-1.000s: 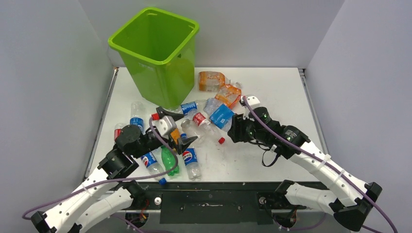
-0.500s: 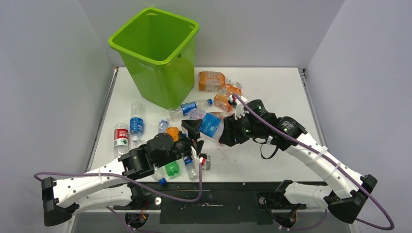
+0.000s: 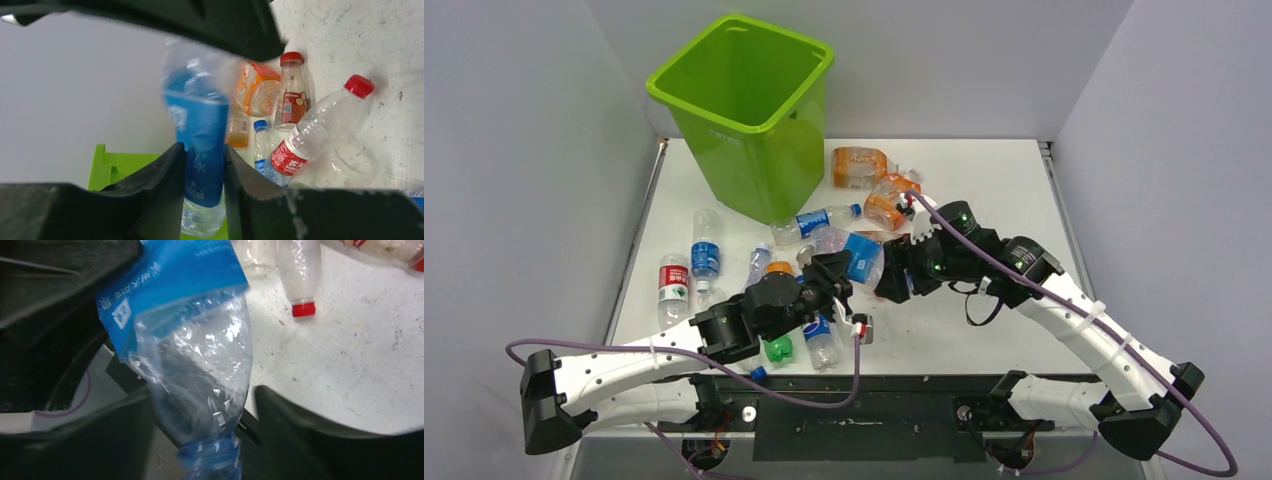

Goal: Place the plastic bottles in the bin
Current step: Place the plastic bottle in the trash bin.

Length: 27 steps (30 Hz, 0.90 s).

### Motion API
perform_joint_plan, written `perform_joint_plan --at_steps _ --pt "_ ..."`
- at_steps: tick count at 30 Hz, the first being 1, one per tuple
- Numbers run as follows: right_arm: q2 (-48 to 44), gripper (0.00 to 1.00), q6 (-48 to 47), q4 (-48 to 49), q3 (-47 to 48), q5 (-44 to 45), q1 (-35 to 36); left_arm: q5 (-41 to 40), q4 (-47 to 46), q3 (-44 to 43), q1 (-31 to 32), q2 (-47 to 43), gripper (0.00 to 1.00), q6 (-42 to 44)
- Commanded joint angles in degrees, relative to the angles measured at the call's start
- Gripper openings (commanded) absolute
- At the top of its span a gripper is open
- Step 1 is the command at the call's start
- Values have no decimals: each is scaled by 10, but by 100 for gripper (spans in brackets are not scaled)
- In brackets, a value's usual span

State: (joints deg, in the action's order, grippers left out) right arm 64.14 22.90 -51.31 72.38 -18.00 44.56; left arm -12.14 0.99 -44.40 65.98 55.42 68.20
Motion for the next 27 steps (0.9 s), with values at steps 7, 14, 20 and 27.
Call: perform_joint_plan --at_steps 7,14,20,27 --pt "-83 91 -11 120 81 41 0 -37 -76 2 12 -23 8 -314" --pt "-262 90 11 410 -93 93 0 -1 -160 56 5 -48 0 -729" --pt "-298 90 20 422 -156 81 0 178 -273 117 -27 -91 0 -955" --pt "-286 94 67 506 -213 -29 0 317 -480 179 -94 -104 0 -1135"
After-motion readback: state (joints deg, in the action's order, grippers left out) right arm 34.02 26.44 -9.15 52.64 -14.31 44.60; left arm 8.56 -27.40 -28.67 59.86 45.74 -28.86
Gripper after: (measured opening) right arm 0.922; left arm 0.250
